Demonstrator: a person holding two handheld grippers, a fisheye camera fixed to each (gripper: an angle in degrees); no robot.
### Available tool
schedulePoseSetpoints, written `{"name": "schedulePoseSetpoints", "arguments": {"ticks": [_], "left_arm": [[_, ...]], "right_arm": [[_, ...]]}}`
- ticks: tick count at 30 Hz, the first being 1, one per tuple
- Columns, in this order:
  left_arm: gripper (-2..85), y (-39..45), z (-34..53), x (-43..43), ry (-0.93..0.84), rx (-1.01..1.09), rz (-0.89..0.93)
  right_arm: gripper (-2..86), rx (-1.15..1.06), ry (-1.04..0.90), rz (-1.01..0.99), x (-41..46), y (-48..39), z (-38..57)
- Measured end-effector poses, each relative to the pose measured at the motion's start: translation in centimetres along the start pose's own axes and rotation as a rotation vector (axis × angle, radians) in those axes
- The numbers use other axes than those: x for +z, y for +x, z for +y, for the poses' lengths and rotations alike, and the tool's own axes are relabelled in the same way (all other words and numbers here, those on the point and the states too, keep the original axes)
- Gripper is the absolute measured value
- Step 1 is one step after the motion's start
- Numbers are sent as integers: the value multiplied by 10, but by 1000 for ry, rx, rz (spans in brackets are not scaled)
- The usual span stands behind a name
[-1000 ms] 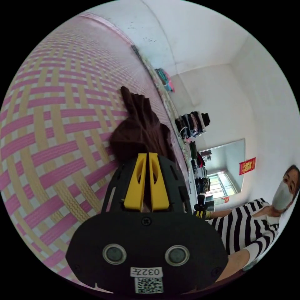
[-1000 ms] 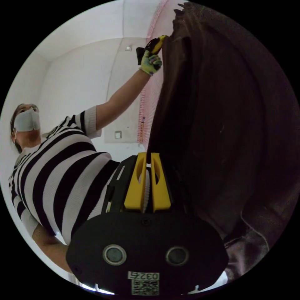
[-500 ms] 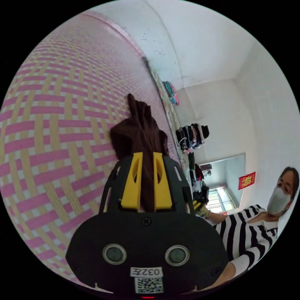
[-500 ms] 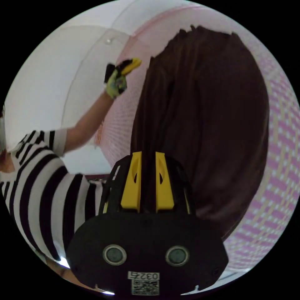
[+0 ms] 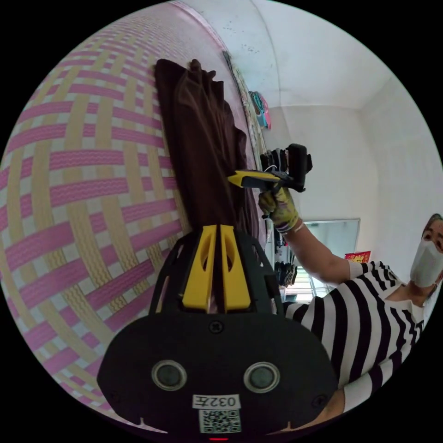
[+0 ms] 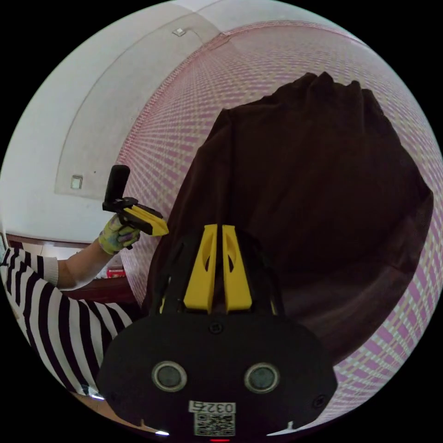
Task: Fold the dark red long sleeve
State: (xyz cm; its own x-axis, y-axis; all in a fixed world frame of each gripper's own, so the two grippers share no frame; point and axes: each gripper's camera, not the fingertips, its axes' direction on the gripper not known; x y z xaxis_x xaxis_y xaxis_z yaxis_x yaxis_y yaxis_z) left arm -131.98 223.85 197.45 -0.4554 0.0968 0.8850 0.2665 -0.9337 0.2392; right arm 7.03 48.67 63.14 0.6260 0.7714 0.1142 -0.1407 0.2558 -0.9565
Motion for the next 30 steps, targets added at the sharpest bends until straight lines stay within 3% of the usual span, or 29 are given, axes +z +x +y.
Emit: {"name": "schedulePoseSetpoints", "arguments": {"ticks": [3, 6, 11, 20, 25, 30], "left_arm": [[-10, -13, -5, 6, -37, -2, -61], [-9, -24, -13, 16, -78, 14, -91], [-9, -37, -12, 1, -11, 40, -58], [-9, -63, -4, 52, -133, 74, 8], [-9, -95, 3, 59, -117, 43, 11], [-9, -126, 4, 64, -149, 38, -20]], "right_arm": [[-2, 15, 77, 13, -19, -14, 7], [9, 94, -26, 76, 2, -2, 6], [84, 171, 122, 44, -14, -10, 3], [81, 99, 142, -29, 3, -18, -91], [79, 61, 162, -52, 13, -24, -140], [3, 41, 108, -90, 23, -19, -175]]}}
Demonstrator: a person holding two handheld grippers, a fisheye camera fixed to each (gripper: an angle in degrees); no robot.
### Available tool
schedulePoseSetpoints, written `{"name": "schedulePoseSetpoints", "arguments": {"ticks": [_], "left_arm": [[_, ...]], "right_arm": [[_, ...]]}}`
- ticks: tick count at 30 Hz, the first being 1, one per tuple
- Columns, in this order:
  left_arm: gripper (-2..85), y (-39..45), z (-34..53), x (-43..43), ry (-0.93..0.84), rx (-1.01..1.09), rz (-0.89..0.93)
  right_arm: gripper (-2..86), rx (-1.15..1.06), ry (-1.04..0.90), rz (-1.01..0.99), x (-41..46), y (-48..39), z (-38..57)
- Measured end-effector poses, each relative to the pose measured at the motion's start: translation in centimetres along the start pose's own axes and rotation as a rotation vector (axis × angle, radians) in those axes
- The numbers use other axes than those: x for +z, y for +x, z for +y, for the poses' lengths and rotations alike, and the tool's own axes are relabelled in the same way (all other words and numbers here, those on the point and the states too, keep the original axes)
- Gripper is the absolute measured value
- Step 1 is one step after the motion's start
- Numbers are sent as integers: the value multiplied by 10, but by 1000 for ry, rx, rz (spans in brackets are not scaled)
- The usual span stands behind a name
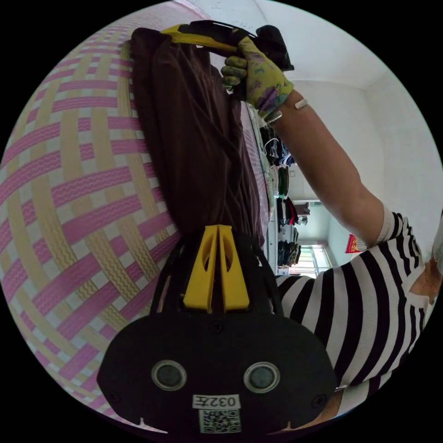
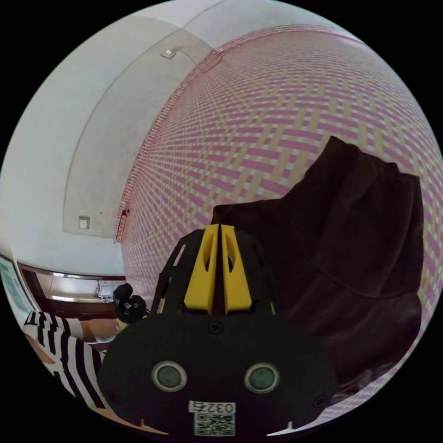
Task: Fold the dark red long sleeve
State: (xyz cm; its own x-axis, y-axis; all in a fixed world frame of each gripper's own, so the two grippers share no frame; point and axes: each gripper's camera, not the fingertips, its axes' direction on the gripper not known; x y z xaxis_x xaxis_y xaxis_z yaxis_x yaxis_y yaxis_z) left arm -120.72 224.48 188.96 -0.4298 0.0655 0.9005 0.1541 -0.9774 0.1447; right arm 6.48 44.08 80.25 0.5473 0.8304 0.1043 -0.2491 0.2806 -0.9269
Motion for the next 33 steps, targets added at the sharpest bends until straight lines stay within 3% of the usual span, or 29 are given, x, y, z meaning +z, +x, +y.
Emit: {"name": "schedulePoseSetpoints", "arguments": {"ticks": [6, 8, 11, 14, 19, 20, 24, 26, 29, 33], "left_arm": [[-9, -38, -1, 5, 10, -14, 11], [-9, -50, 3, 2, 33, 0, 38], [-9, -56, 16, -5, 71, 31, 70], [-9, -66, 33, -3, 67, 32, 101], [-9, -74, 60, 22, 32, 17, 137], [-9, -74, 65, 32, 15, 20, 142], [-9, -75, 70, 67, -104, -1, 93], [-9, -86, 74, 95, -226, -53, -44], [-8, -92, 80, 99, -193, -70, -50], [-5, -91, 98, 81, -39, -72, 8]], "right_arm": [[4, 95, -2, 105, -4, 29, 6], [50, 58, 136, 5, -24, 30, 22], [51, 87, 265, -54, -59, 31, 60], [58, 24, 144, -132, -63, 30, 106], [69, 32, -61, -49, -38, 35, 178], [39, 34, -72, -26, -34, 35, 188], [2, 35, -29, 7, -36, 34, 204], [-2, 74, 11, 51, -44, 40, 205], [26, 152, -25, 217, -41, 52, 209], [49, 97, 62, 62, -57, 40, 237]]}}
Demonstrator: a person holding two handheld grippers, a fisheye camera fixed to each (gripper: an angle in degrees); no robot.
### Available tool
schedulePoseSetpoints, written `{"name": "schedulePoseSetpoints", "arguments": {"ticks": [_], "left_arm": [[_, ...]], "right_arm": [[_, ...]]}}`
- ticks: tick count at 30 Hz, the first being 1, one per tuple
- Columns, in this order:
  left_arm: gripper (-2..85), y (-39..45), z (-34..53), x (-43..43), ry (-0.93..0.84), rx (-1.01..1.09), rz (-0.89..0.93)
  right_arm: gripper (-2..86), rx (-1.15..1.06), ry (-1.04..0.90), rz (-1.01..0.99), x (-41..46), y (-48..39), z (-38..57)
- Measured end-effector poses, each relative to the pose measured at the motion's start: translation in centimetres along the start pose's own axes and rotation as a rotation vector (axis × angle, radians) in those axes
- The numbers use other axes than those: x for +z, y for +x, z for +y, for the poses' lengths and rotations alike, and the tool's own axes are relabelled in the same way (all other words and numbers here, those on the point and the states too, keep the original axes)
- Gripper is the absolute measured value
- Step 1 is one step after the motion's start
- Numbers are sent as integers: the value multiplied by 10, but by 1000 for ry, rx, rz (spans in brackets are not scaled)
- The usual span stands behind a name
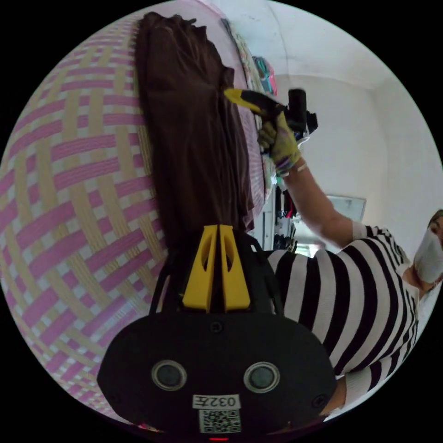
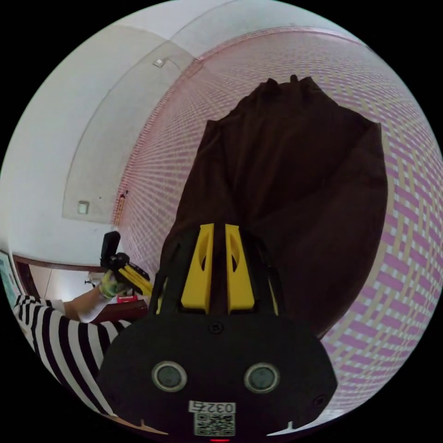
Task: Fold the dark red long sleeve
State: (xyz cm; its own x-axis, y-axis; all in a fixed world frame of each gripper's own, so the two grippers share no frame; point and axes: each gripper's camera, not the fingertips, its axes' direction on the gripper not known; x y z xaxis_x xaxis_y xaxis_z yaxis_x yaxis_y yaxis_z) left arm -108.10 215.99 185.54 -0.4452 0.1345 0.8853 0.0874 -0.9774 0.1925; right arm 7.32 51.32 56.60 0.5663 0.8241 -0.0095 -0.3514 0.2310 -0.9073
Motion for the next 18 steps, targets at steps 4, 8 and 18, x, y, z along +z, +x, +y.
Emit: {"name": "schedulePoseSetpoints", "arguments": {"ticks": [4, 8, 18], "left_arm": [[24, -23, 32, 6, 81, -108, 39], [47, -38, 49, 34, 94, -181, 37], [5, -51, 41, 77, 103, -229, -73]], "right_arm": [[52, -15, -35, -111, 4, -4, 72], [69, 30, -133, -289, 31, 4, 144], [52, -54, -239, -303, 68, -1, 198]]}}
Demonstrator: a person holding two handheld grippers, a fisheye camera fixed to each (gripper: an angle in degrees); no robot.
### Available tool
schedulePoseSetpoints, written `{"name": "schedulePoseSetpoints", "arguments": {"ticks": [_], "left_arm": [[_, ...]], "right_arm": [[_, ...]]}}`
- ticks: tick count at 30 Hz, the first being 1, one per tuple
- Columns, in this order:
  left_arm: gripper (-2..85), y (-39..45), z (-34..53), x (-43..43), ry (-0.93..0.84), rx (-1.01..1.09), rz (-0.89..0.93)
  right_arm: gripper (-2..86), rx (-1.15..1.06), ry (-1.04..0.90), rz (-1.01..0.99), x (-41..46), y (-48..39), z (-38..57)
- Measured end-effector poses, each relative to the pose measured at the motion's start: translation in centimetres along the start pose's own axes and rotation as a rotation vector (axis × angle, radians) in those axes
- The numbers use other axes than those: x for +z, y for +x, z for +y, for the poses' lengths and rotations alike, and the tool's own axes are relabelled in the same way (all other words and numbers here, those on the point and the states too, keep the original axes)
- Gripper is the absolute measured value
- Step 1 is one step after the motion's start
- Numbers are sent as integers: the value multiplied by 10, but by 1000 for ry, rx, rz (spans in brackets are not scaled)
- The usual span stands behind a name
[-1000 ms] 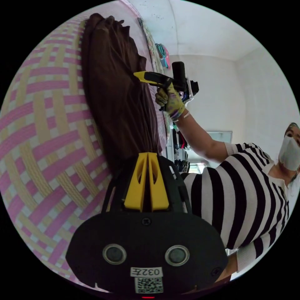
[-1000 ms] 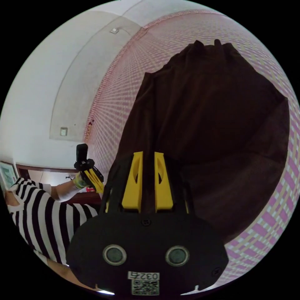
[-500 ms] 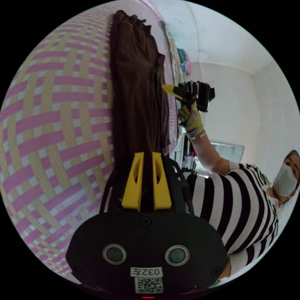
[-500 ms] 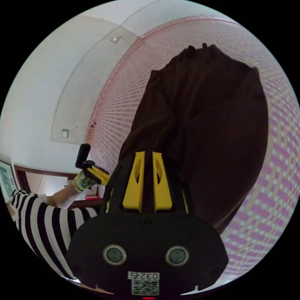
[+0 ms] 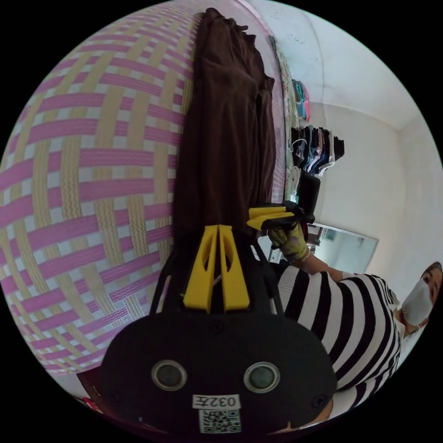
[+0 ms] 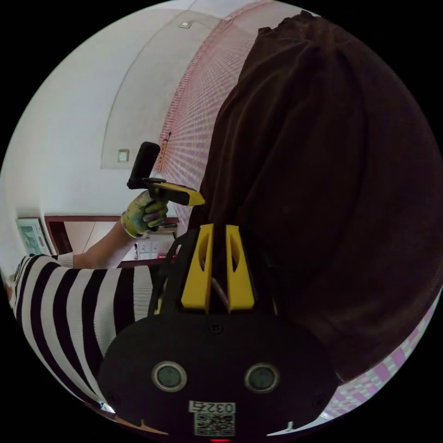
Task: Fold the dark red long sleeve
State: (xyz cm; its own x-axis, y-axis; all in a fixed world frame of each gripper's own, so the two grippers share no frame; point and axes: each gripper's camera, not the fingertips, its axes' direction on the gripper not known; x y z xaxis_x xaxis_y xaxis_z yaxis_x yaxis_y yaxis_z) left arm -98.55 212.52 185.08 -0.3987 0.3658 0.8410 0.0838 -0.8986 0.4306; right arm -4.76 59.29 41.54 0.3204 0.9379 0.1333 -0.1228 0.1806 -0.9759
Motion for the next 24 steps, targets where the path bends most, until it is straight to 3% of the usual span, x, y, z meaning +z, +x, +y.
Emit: {"name": "schedulePoseSetpoints", "arguments": {"ticks": [5, 11, 15, 19, 21, 24], "left_arm": [[27, -12, 0, 2, 69, -29, -1], [-7, -15, -13, 23, -3, 4, -73], [-9, -6, -4, 6, 30, 80, -8], [-9, -39, -10, 11, -10, 12, 0], [-8, -56, -17, 24, -64, -30, -63], [-3, -54, -13, 14, 13, 5, 10]], "right_arm": [[58, -11, 12, 10, -2, 9, 4], [3, -9, 34, -14, -3, 21, 8], [-1, -55, 74, 33, -17, 7, 19], [18, -51, 15, 146, -7, 15, 20], [42, -27, -43, 134, 3, 26, 17], [57, -3, -108, 62, 7, 29, 18]]}}
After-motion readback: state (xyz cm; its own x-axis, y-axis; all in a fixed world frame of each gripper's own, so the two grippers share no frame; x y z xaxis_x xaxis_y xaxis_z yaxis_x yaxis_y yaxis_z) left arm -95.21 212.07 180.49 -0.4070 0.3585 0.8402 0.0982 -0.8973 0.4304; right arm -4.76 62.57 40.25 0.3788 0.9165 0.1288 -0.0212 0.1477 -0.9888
